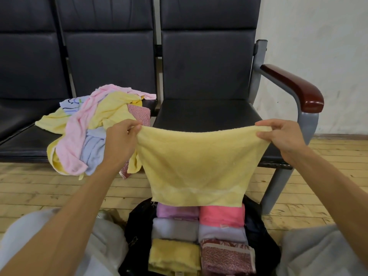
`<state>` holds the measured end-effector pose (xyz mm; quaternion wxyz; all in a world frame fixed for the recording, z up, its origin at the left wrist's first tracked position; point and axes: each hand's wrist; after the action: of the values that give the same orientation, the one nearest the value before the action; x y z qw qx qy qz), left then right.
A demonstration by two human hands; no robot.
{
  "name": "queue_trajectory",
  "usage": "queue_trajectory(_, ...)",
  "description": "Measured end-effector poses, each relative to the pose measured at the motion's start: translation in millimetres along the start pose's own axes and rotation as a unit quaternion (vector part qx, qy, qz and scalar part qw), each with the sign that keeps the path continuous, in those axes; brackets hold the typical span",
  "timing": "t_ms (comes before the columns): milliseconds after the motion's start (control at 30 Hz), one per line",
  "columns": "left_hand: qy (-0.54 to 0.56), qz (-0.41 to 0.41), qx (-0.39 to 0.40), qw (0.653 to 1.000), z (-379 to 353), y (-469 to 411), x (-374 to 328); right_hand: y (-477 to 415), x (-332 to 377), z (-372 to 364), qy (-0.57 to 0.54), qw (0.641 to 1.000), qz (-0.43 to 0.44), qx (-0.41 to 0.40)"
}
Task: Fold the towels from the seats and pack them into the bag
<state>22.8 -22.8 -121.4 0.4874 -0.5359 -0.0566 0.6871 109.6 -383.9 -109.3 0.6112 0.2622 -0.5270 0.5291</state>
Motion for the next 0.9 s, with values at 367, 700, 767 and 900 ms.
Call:
queue_trajectory(367,0.044,0.062,0.011,0.997,-8,3,-5,-1,-6,4,0.147,0.982,0.086,-0.081)
queue_trajectory(700,-0.026,0.009,-0.032,0.999,-25,-29,-25,-30,-6,-4,0.213,0.955,0.170,-0.117)
queue_trajectory(767,-0.035,0.000,-0.026,0.999,-34,-42,-31,-43,-2,-12,0.219,0.951,0.178,-0.130)
queue_trajectory(900,-0.007,0.054,0.026,0.998,-62,-71,-29,-67,5,-31,0.216,0.959,0.150,-0.106)
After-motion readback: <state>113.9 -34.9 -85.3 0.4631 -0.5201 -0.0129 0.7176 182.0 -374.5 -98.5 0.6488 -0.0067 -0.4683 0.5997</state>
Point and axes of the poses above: each hand's wrist, its own y-axis away from the middle knuckle, its own z-axis out of the back of the hand, x = y × z, and after that the axes turned 12 degrees about -x, right-handed
